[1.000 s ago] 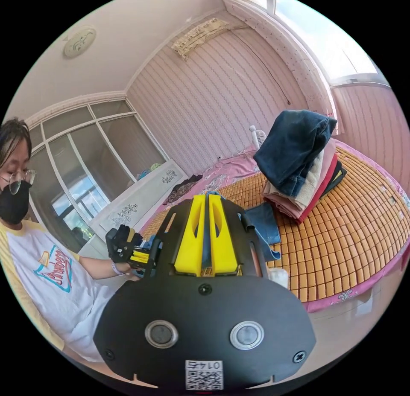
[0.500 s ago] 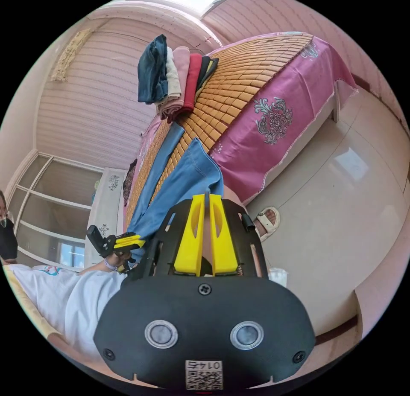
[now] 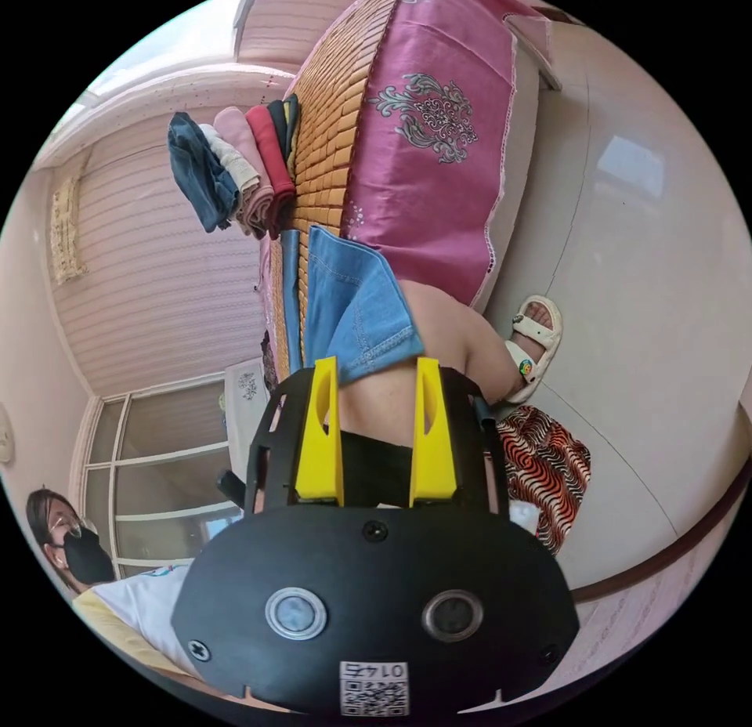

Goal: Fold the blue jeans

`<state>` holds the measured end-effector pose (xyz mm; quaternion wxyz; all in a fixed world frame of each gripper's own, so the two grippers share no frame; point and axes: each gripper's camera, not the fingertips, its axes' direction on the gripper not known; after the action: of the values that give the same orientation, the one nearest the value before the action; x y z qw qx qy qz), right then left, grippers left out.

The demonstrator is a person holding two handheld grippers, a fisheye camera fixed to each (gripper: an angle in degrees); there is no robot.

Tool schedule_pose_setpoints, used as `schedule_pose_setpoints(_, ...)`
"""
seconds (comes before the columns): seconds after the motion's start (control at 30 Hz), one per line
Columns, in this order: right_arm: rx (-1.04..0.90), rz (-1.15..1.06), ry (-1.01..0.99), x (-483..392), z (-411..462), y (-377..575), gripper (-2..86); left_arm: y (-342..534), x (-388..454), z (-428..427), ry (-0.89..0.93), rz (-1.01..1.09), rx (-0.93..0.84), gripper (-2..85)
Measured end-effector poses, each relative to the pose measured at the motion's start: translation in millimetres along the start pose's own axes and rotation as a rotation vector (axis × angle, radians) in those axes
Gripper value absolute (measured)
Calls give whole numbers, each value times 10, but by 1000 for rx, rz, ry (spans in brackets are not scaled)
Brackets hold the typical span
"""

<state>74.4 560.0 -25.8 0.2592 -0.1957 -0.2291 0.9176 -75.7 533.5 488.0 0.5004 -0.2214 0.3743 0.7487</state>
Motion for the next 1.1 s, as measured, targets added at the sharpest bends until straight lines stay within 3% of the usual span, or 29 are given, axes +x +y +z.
schedule_pose_setpoints(0.23,77,-27,-31,-114,-34,-98,48,1500,-629,-1689,-184,-502,399,43)
schedule_pose_setpoints(0.4,100,-67,-90,-273,-127,-93,18,3308,-802,-2865,-538,-1104,730,114)
schedule_pose_setpoints(0.53,81,-157,-36,-554,-193,-34,10,4180,-859,-3182,-539,-1397,969,133)
schedule_pose_setpoints(0.6,78,-202,-26,-685,-222,0,6,4529,-1019,-3243,-448,-1525,1044,137)
schedule_pose_setpoints(0.7,76,-248,-15,-873,-256,56,1,4597,-1207,-3371,-408,-1518,1054,113)
schedule_pose_setpoints(0.87,88,-319,22,-1178,-322,126,7,4651,-1376,-3655,-337,-1576,1017,3)
schedule_pose_setpoints(1.1,87,-368,134,-1402,-306,262,9,4847,-801,-4312,-529,-1392,954,-9)
